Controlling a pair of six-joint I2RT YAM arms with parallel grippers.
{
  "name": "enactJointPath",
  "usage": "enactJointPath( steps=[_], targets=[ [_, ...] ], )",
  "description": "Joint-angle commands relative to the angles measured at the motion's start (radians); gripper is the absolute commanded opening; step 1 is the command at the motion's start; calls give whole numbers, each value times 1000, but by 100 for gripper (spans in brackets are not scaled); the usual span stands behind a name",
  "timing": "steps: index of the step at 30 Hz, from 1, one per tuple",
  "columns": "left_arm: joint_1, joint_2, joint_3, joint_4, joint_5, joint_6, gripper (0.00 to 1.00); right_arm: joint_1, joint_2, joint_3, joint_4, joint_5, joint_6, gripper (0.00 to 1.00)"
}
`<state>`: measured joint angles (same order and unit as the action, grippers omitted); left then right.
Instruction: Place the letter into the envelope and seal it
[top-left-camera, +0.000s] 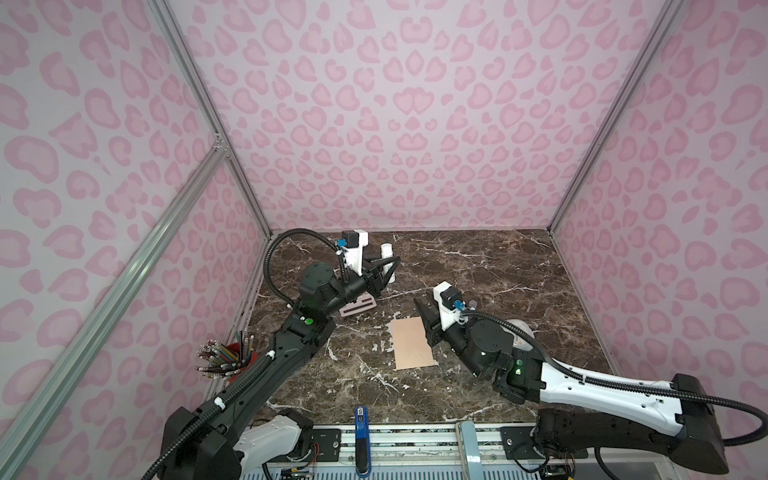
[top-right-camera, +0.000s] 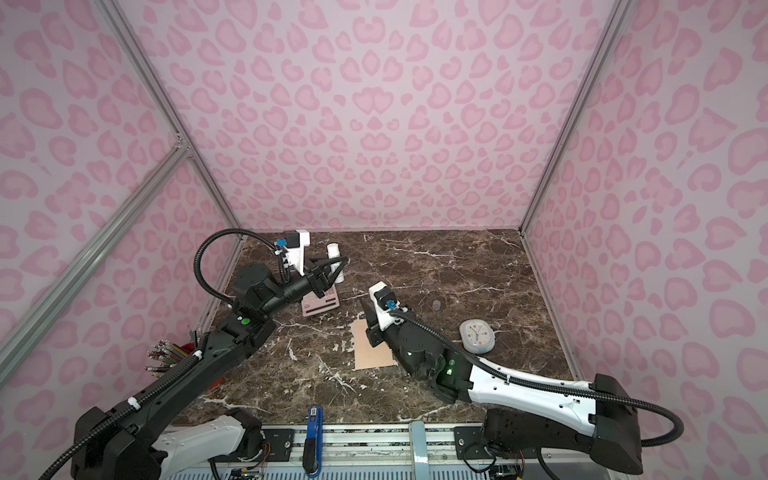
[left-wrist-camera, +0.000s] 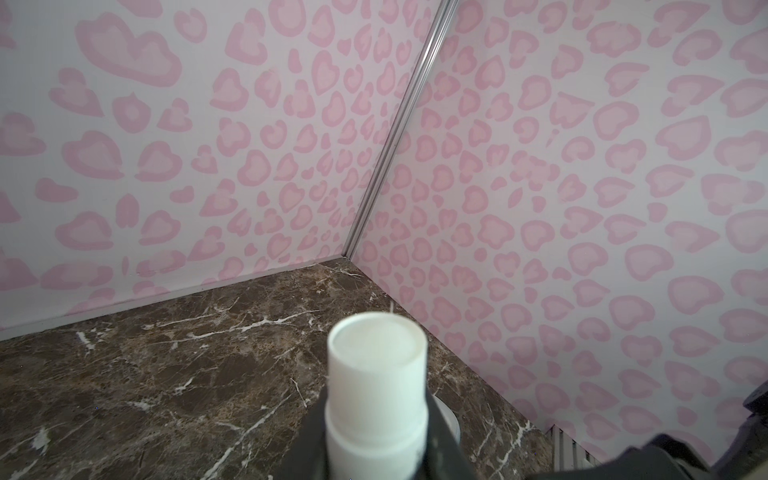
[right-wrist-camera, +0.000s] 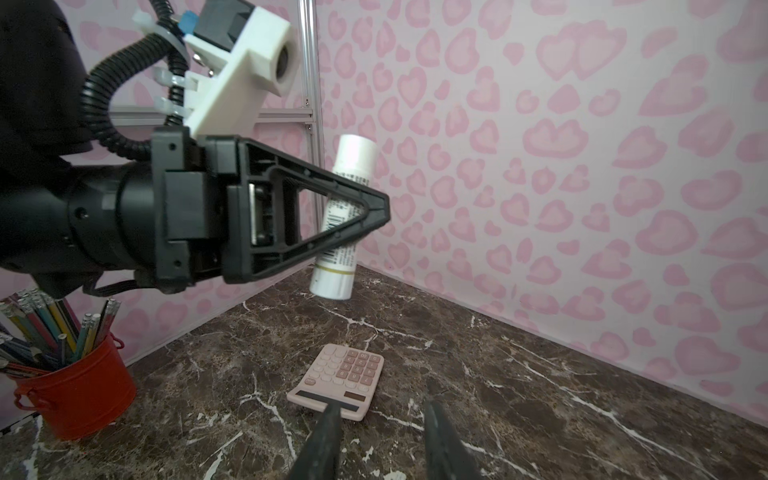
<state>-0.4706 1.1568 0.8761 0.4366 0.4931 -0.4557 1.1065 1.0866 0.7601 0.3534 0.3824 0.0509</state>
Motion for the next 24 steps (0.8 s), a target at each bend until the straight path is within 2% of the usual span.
enactJointPath(
  steps=[1, 3, 6, 9, 14, 24],
  targets=[
    [14, 40, 31, 149, 200, -91, 4, -89, -18, -21, 19, -341, 101, 35],
    [18, 80, 36, 259, 315, -164, 4, -162, -10, -21, 57, -525, 148, 35],
    [23, 134, 18, 476, 425, -300, 4, -242, 18, -28, 158, -732, 227, 37],
    [29, 187, -1, 667, 472, -419, 4, -292, 47, -31, 246, -855, 288, 39],
    [30, 251, 2, 829, 509, -523, 4, -342, 80, -27, 341, -960, 362, 43],
    [28, 332, 26, 993, 544, -645, 3, -374, 146, 6, 418, -1019, 418, 42]
  ],
)
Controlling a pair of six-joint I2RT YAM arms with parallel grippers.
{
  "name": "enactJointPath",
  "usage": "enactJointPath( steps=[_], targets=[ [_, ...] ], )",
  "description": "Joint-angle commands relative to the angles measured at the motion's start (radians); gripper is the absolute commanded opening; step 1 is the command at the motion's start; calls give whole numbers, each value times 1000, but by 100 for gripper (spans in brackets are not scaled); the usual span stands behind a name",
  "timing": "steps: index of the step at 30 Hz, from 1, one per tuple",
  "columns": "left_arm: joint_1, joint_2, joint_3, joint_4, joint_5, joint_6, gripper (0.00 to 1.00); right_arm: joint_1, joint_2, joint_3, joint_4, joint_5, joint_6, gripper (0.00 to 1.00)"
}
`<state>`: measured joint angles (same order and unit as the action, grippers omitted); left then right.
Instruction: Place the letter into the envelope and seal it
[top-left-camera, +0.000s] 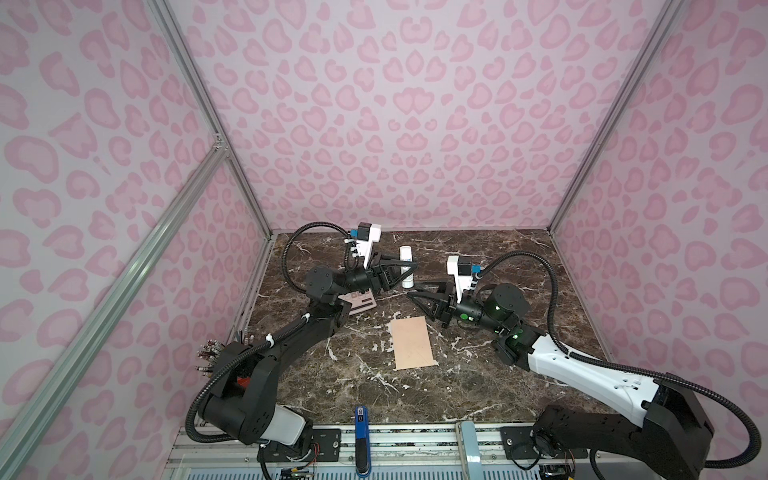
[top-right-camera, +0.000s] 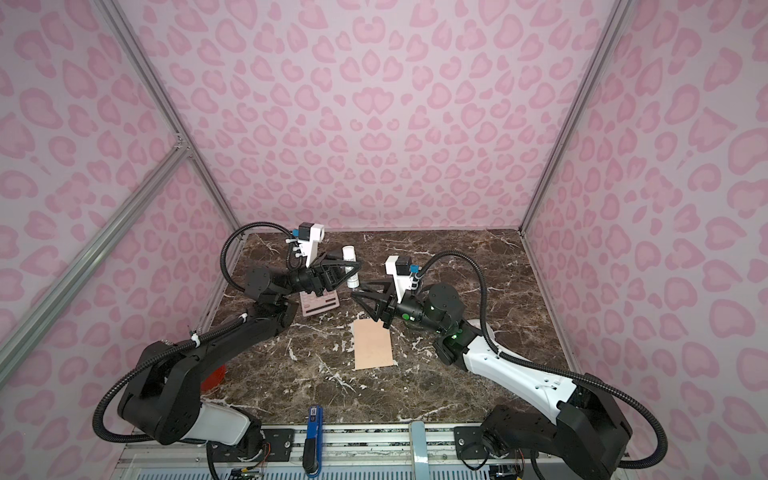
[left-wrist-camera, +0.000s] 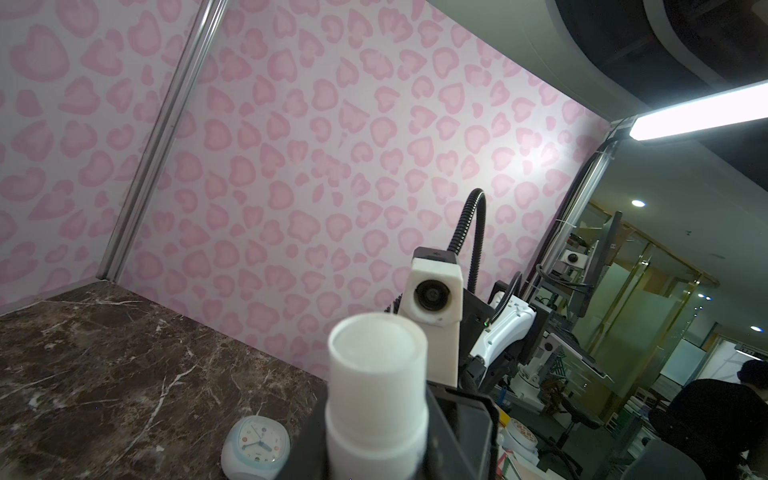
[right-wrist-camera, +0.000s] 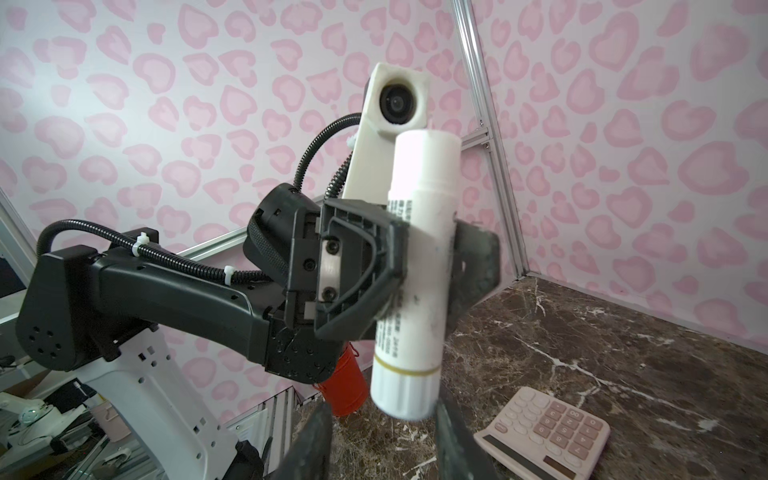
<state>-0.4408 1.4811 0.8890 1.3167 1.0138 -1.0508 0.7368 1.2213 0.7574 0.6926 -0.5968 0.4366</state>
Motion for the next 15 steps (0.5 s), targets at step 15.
enactJointPath(
  steps=[15],
  targets=[
    [0, 30, 13, 125, 28, -47, 3, -8, 71, 60, 107, -84, 60, 32]
  ],
)
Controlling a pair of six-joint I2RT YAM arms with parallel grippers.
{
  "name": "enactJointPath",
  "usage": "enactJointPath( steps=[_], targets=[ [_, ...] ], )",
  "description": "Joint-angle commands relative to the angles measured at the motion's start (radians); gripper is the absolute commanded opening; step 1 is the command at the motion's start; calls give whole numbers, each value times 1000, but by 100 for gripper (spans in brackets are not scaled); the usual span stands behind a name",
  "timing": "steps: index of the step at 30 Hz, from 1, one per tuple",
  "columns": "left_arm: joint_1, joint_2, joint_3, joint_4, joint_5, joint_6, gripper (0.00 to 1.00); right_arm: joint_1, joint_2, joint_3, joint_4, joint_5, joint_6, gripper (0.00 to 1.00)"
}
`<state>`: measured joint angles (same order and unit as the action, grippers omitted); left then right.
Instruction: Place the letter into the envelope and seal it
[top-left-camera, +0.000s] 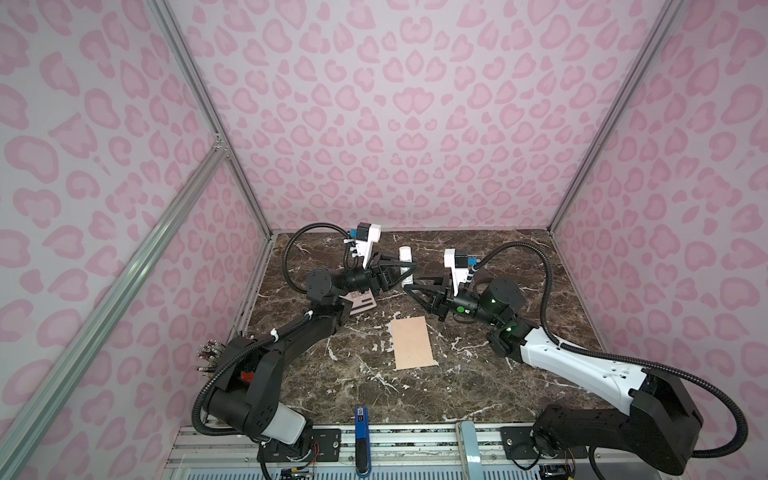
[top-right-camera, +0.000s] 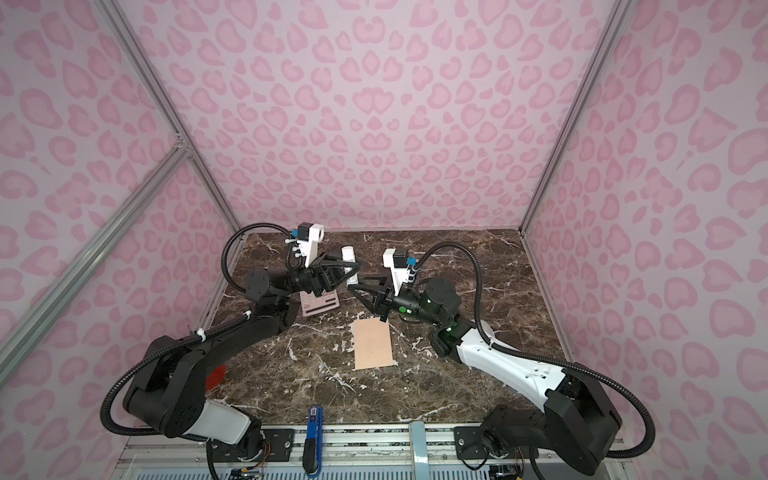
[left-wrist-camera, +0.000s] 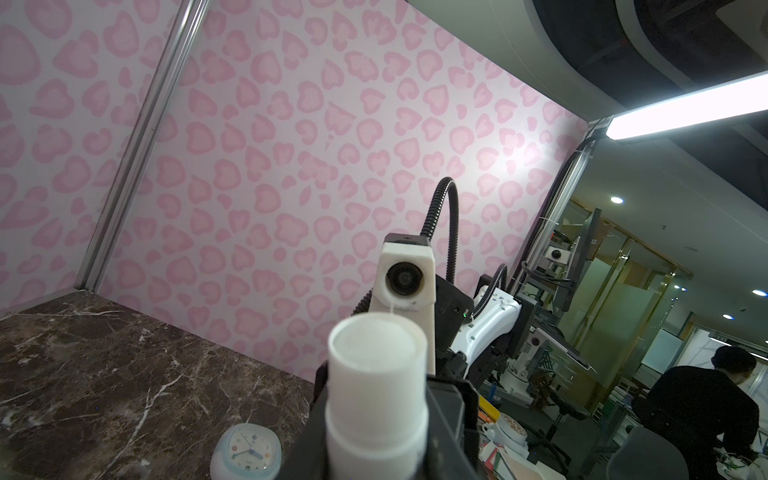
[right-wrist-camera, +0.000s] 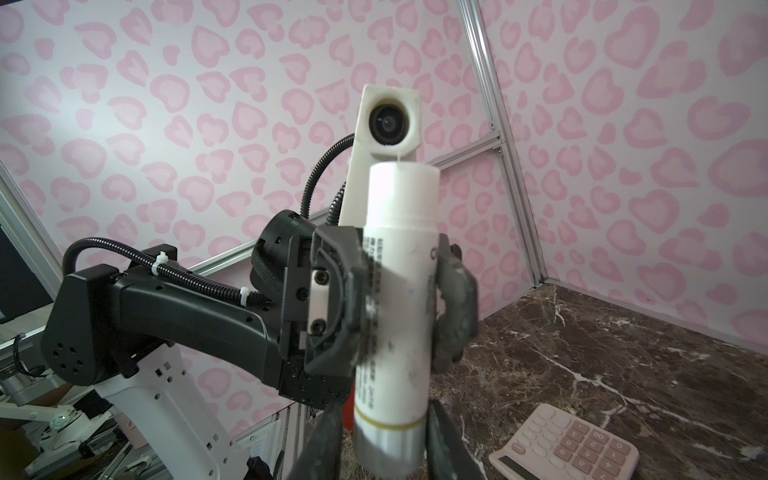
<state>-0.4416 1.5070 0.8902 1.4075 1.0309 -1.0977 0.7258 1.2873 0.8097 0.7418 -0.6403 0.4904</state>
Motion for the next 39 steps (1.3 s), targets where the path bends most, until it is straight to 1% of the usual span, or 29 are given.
enactJointPath(
  steps=[1, 4, 8, 10, 14, 17, 22, 25, 29, 33, 39],
  targets=[
    [1, 5, 10, 33, 9, 1, 3, 4, 6, 9, 56, -42, 7, 31],
    [0, 6, 8, 34, 6, 4, 3, 3, 10, 9, 52, -48, 8, 28],
    [1, 5, 6, 26, -1, 13, 3, 6, 14, 10, 53, -47, 5, 22],
    [0, -1, 2, 4, -8, 31, 3, 11, 12, 10, 51, -39, -3, 21],
    [0, -35, -10, -95, -40, 110, 3, 24, 5, 19, 22, -11, -44, 21],
    [0, -72, -14, -224, -84, 203, 3, 45, -6, 33, -27, 39, -102, 19],
    [-3, -128, -20, -386, -159, 319, 3, 86, -27, 58, -99, 159, -199, 19],
    [-8, -163, -22, -472, -203, 382, 3, 113, -41, 75, -145, 245, -252, 17],
    [-29, -206, -18, -604, -268, 475, 4, 161, -55, 95, -199, 353, -335, 17],
    [-39, -230, -26, -647, -324, 498, 4, 224, -60, 123, -252, 476, -428, 16],
    [-50, -246, -34, -659, -380, 497, 4, 328, -54, 151, -275, 708, -567, 16]
  ],
)
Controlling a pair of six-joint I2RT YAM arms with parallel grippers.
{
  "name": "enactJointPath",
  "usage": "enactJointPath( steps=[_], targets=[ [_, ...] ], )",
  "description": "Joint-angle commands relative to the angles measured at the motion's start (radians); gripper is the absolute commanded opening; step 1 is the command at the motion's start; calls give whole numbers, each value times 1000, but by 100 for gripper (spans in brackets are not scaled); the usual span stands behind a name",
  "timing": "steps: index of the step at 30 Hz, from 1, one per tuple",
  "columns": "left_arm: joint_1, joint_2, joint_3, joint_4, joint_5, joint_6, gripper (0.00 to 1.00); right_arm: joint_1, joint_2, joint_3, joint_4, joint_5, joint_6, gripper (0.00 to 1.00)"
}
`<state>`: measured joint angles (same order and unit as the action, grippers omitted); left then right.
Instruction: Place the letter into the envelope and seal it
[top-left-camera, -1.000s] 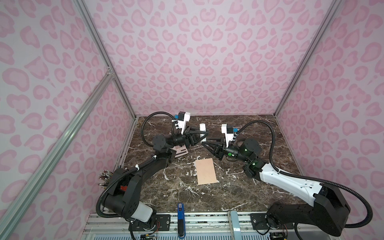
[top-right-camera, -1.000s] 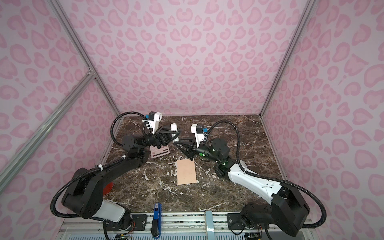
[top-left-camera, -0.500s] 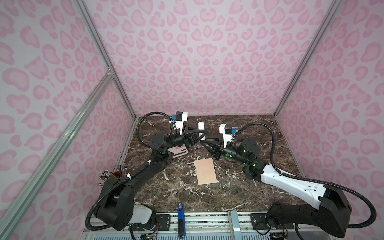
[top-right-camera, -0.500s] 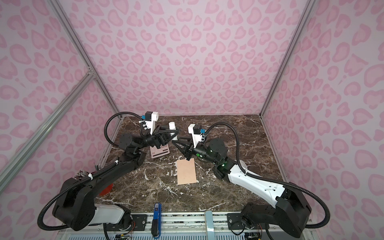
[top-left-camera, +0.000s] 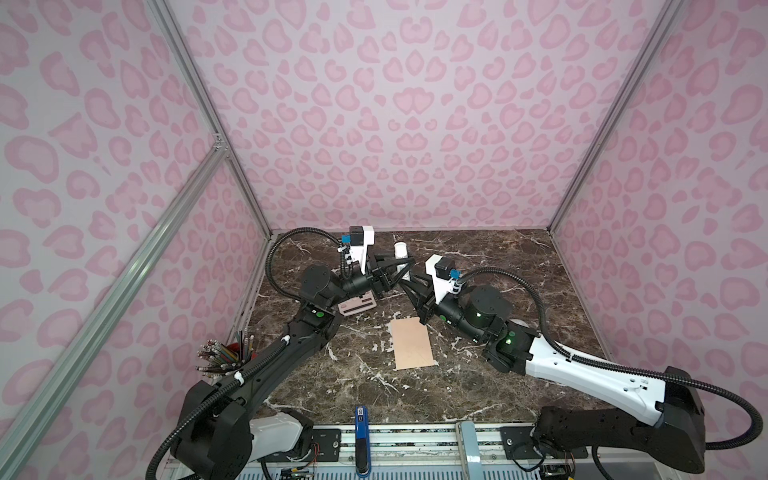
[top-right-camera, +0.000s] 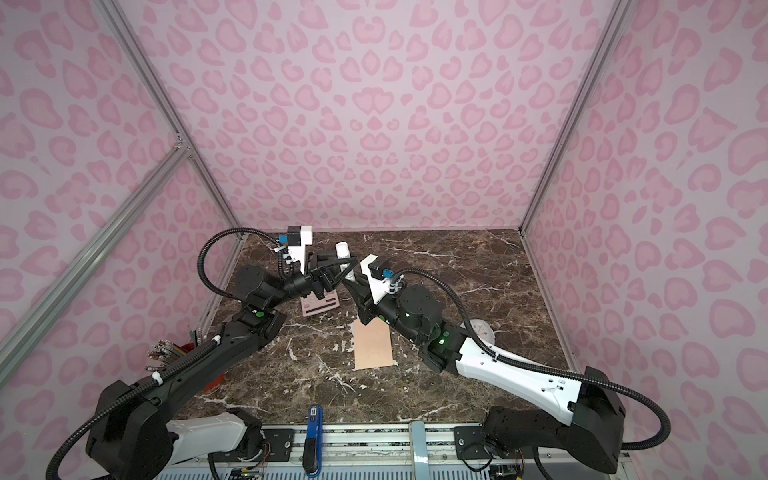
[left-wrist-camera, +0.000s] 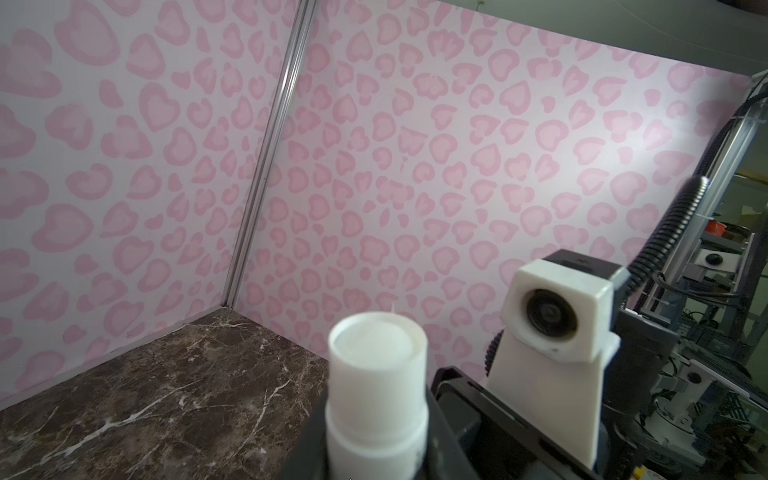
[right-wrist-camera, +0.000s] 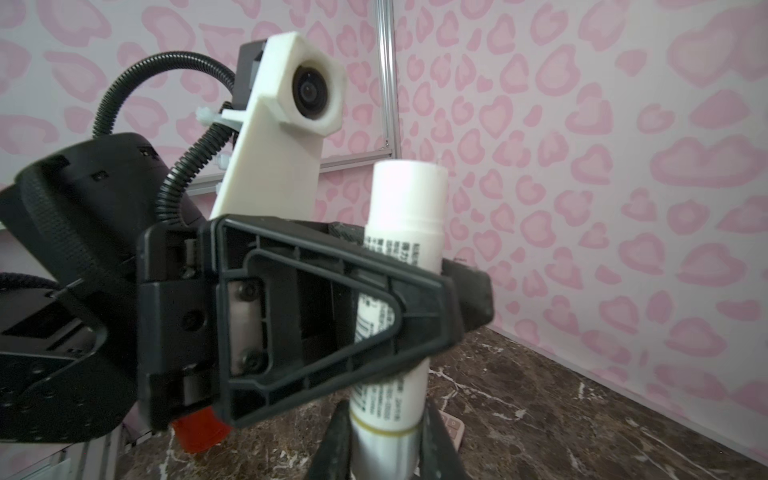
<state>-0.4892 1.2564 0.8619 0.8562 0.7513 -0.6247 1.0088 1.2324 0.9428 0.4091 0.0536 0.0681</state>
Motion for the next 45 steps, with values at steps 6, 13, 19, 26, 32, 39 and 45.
enactJointPath(
  steps=[6, 13, 19, 26, 32, 39, 45],
  targets=[
    [-12, 3, -16, -108, -124, 24, 4, 149, 39, 61, 52, 211, -283, 16],
    [-15, -5, -16, -114, -140, 29, 4, 228, 86, 91, 73, 412, -366, 16],
    [-15, -9, -17, -123, -155, 36, 4, 235, 70, 68, 71, 407, -355, 19],
    [-15, -13, -23, -129, -165, 43, 4, 142, -50, 6, -94, 151, -257, 32],
    [-16, -5, -9, -134, -149, 45, 3, 7, -152, -34, -216, -146, -188, 38],
    [-15, 17, 17, -67, -7, 2, 4, -198, -175, -104, -130, -464, 4, 40],
    [-16, 66, 25, 123, 125, -128, 4, -287, -122, -148, 70, -642, 167, 43]
  ],
)
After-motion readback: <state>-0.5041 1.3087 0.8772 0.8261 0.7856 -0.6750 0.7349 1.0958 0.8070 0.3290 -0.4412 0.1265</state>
